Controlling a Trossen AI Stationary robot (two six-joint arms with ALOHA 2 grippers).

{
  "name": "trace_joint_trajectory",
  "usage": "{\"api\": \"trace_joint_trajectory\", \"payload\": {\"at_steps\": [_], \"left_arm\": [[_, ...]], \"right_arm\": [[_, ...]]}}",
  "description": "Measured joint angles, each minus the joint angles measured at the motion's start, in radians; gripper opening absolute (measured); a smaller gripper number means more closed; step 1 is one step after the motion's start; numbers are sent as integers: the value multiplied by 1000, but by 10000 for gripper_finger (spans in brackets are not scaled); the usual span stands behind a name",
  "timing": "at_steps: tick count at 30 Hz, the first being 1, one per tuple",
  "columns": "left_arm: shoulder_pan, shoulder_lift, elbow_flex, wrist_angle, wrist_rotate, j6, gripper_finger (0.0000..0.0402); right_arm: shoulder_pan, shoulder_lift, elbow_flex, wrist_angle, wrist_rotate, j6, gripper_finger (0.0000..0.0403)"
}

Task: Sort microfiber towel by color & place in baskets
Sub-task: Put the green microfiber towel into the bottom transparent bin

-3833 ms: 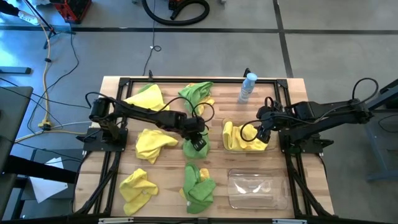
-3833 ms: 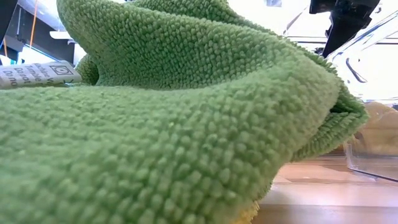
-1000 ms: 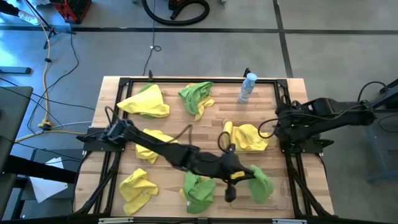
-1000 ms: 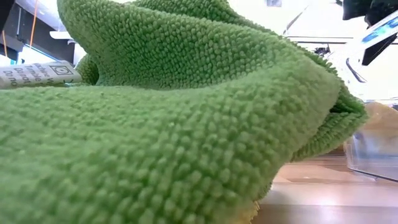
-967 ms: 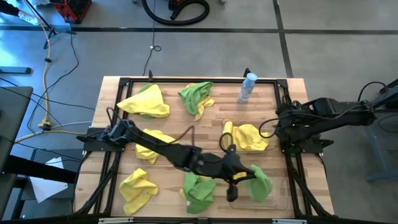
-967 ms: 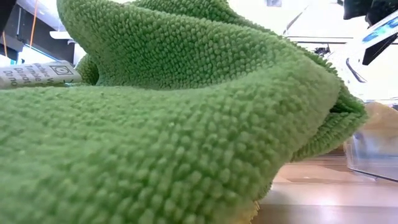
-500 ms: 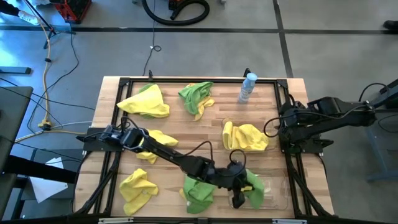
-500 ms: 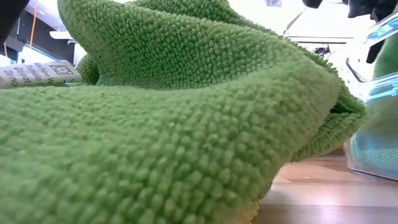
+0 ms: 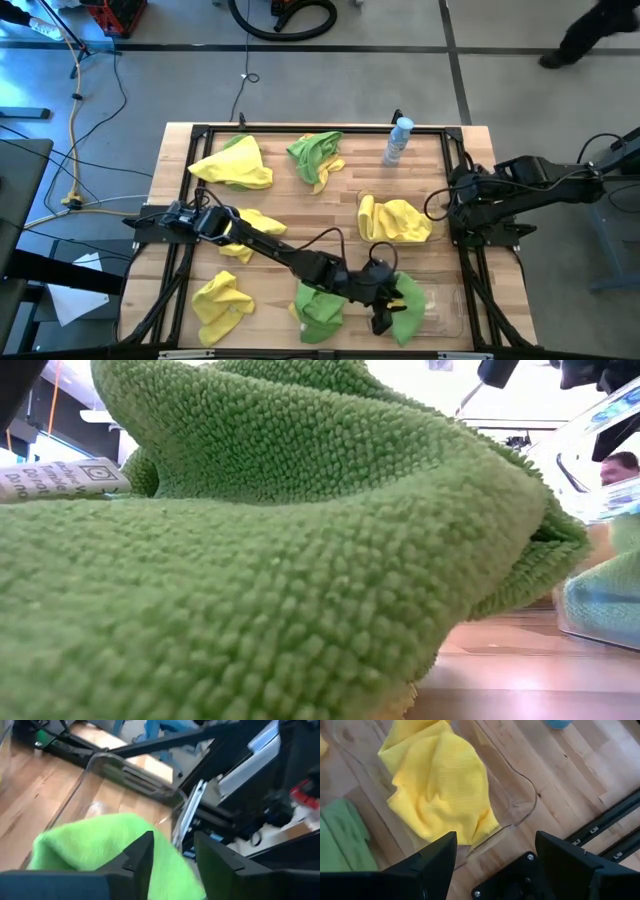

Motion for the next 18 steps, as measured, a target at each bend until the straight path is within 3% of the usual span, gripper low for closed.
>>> {"api": "trace_joint_trajectory", "payload": {"at_steps": [11,18], "left_arm": [[21,-135,-1,-302,-1,102,128],[-16,-239,-15,-517,-122,246,105]], "right_arm": [[0,6,0,283,-94,-35,265],[0,94,0,420,-186,-24,265]]}}
